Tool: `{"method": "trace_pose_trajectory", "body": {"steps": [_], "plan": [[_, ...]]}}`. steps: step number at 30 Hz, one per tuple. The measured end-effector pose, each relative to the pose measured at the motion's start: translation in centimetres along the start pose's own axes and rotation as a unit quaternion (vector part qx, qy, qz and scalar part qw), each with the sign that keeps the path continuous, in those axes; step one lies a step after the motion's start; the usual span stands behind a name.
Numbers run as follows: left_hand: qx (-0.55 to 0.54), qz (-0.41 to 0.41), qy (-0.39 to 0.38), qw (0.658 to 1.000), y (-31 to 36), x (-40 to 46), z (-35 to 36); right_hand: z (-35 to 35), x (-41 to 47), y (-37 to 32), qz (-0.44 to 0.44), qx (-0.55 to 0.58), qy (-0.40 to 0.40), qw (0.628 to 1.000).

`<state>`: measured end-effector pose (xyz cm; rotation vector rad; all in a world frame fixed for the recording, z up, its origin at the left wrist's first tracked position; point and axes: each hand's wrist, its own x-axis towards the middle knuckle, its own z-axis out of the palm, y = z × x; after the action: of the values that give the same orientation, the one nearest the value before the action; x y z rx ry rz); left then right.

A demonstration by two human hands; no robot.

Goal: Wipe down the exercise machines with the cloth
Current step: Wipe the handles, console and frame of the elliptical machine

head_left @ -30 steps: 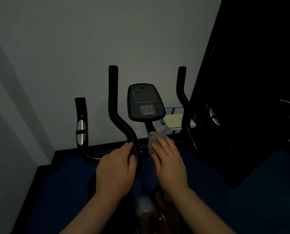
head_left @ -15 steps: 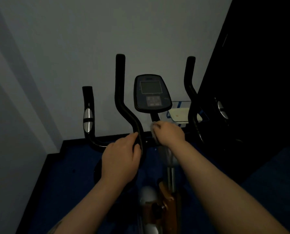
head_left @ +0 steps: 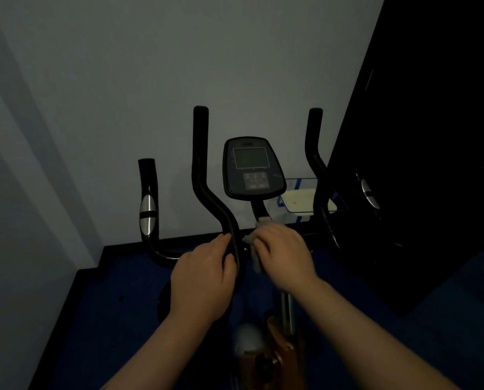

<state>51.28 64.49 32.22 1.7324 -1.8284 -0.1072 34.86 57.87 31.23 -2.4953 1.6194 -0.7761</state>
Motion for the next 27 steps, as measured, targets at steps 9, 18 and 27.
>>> {"method": "trace_pose_trajectory", "body": {"steps": [9,18,27], "plan": [[-0.01,-0.008,0.004,1.0,0.2,0.0,-0.1,2.2,0.9,-1.4,0.052,-0.06,0.036,0.996],[-0.01,-0.005,0.007,1.0,0.1,-0.1,-0.1,2.4,1.7,-2.0,0.072,-0.09,0.036,0.993],[-0.015,-0.007,0.001,1.0,0.2,0.0,-0.2,1.5,-0.2,0.1,0.021,-0.054,0.053,0.997]]}}
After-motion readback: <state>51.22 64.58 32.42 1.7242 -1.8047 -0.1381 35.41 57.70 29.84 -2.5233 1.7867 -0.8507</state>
